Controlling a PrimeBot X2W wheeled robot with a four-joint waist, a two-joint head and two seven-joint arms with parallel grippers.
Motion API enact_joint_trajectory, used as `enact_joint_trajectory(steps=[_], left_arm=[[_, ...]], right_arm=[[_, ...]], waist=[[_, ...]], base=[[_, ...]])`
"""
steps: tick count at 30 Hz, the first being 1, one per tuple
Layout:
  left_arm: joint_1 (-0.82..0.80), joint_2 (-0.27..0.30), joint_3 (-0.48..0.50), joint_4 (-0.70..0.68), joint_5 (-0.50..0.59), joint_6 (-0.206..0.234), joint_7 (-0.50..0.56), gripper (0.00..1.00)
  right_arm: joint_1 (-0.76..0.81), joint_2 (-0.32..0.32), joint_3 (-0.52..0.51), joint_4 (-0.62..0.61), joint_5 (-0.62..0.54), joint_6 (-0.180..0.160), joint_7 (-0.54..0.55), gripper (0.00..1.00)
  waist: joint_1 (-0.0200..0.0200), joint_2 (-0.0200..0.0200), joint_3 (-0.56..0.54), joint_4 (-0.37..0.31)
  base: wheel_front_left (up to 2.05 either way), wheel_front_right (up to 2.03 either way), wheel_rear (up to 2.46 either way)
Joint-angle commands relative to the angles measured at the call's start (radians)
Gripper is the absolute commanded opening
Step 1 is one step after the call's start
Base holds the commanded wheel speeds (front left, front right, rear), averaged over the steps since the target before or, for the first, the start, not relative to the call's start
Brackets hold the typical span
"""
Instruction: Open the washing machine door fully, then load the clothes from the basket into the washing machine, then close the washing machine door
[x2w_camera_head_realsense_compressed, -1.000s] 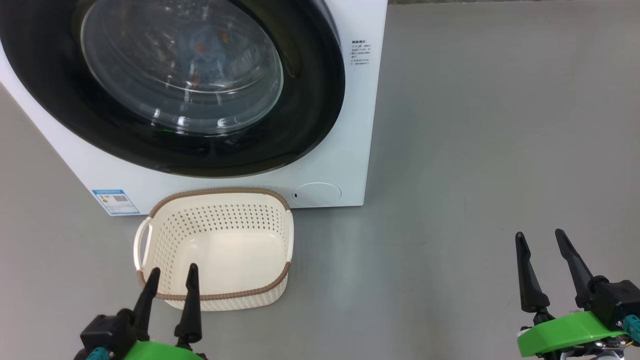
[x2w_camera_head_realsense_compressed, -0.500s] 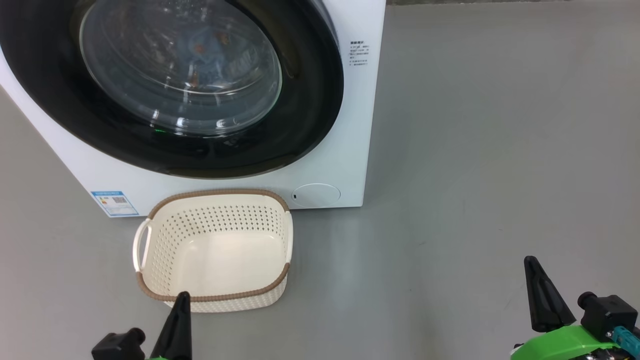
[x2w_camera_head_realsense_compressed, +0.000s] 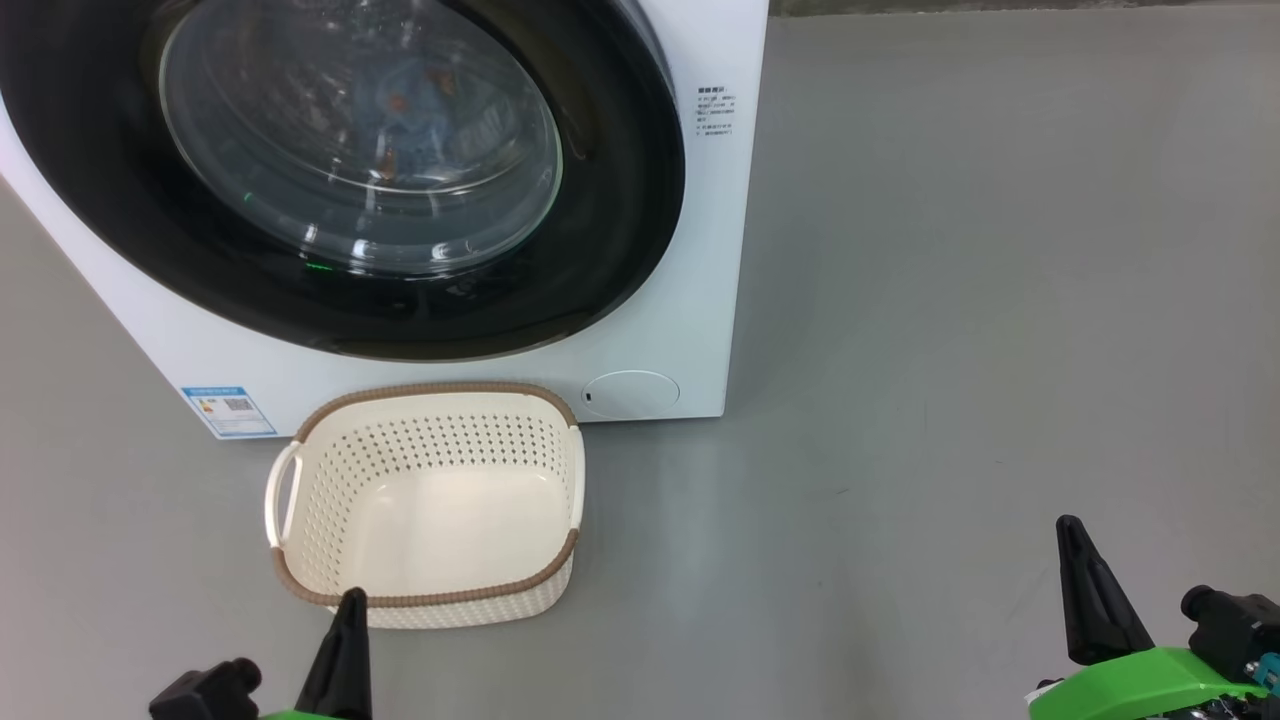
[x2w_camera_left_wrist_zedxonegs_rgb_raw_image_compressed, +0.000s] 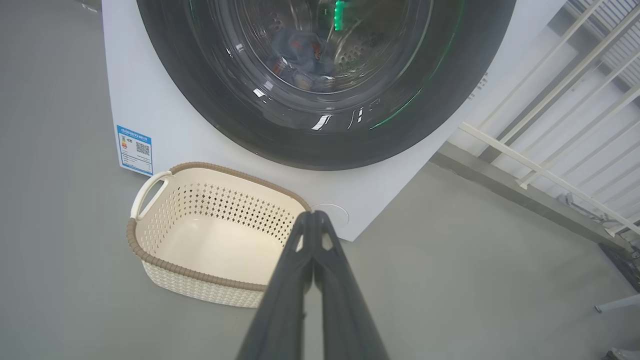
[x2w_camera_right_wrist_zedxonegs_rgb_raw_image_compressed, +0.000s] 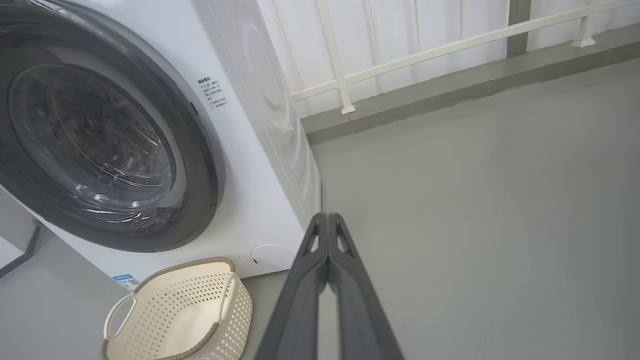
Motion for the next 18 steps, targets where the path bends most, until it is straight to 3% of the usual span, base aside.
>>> enact_joint_trajectory(steps=[1,18], left_arm=[[-0.033,0.018,0.012,-0.019,-0.026,-0.002,0.003,0.0],[-0.044,0.028,0.035,-0.02,-0.216,-0.004,0.049,0.0]], right_arm=[[-0.026,-0.007,0.008,-0.02,0.029,-0.001,0.008,0.0],[-0.038,-0.009,0.016,-0.009,0.247,-0.002,0.061,0.0]], waist=[[-0.0002,0.0,0.0,0.0],[-0.0002,0.0,-0.008,-0.003]], base=[[0.0,0.0,0.0],[0.0,0.0,0.0]])
